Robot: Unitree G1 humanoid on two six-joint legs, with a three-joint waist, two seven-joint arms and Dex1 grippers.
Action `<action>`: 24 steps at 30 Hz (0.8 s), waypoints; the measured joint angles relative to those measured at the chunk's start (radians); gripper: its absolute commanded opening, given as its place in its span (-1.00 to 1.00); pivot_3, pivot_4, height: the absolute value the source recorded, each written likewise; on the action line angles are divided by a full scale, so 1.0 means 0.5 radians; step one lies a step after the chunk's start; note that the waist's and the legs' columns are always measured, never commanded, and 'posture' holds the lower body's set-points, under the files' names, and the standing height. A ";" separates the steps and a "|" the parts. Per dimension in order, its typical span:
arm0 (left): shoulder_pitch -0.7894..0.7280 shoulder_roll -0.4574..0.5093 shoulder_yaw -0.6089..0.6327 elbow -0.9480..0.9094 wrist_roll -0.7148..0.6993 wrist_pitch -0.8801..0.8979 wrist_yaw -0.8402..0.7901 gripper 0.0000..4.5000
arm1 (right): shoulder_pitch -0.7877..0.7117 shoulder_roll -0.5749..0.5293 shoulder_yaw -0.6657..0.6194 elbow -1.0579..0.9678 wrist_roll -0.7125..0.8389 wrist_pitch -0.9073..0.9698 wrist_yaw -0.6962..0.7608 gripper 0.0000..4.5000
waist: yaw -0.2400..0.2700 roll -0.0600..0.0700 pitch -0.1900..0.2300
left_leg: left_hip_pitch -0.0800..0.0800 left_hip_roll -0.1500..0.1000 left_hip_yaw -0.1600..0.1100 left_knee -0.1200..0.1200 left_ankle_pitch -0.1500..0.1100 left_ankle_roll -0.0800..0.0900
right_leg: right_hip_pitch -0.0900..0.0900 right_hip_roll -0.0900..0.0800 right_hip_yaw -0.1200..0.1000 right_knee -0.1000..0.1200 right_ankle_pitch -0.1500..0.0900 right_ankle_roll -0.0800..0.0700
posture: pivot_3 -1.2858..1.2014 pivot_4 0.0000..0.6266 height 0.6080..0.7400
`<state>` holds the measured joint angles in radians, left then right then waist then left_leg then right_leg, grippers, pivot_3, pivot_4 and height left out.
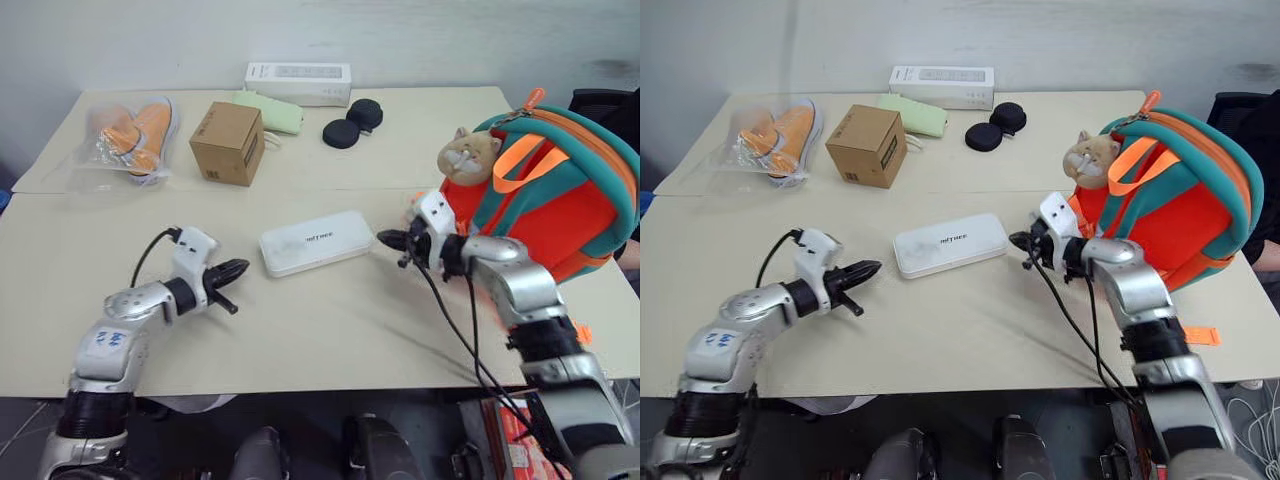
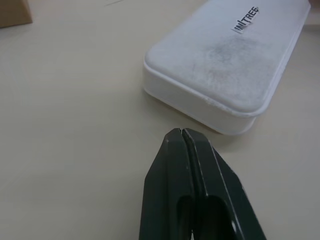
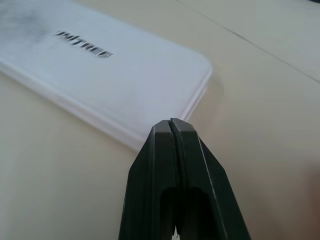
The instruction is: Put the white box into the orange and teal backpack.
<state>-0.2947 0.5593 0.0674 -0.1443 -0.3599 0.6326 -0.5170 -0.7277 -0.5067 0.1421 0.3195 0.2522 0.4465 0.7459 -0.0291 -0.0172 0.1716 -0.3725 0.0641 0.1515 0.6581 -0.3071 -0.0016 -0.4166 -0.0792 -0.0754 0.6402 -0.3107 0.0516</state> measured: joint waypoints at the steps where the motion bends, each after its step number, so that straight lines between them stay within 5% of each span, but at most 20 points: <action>1: -0.027 -0.017 -0.020 0.027 0.022 0.001 0.007 -0.99 | -0.057 0.030 0.003 0.102 -0.036 -0.032 -0.015 -1.00 | 0.000 0.000 0.000 | 0.000 0.000 0.000 0.001 0.000 0.000 | 0.000 0.000 0.000 0.002 0.000 0.000 | 0.03 -0.52 1.00; 10: -0.188 -0.096 -0.088 0.235 0.144 -0.013 0.049 -0.99 | -0.198 0.207 0.015 0.547 -0.194 -0.196 0.038 -1.00 | -0.009 0.001 0.000 | 0.000 0.001 0.001 0.004 0.002 -0.002 | -0.002 0.000 0.002 0.010 0.000 0.000 | 0.03 -0.52 1.00; 20: -0.256 0.002 -0.032 0.478 0.177 -0.068 -0.067 -0.99 | 0.305 0.089 0.010 -0.212 -0.137 0.081 0.206 -1.00 | -0.004 0.001 0.000 | 0.000 0.001 0.000 0.004 0.002 -0.002 | -0.002 -0.001 0.002 0.010 0.000 0.000 | 0.03 -0.52 1.00; 24: -0.277 0.117 -0.009 0.575 0.165 -0.056 -0.197 -0.61 | 0.357 0.078 0.008 -0.307 -0.136 0.132 0.165 -1.00 | -0.013 0.000 0.001 | 0.002 0.001 0.000 0.004 0.002 -0.003 | -0.003 -0.001 0.002 0.014 0.000 0.000 | 0.03 -0.52 1.00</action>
<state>-0.4330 0.6177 0.0627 0.1431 -0.2773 0.6044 -0.6157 -0.5494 -0.4677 0.1461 0.1659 0.1843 0.5123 0.8286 -0.0355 -0.0171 0.1719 -0.3715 0.0648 0.1513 0.6602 -0.3061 -0.0032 -0.4180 -0.0797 -0.0746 0.6470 -0.3107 0.0515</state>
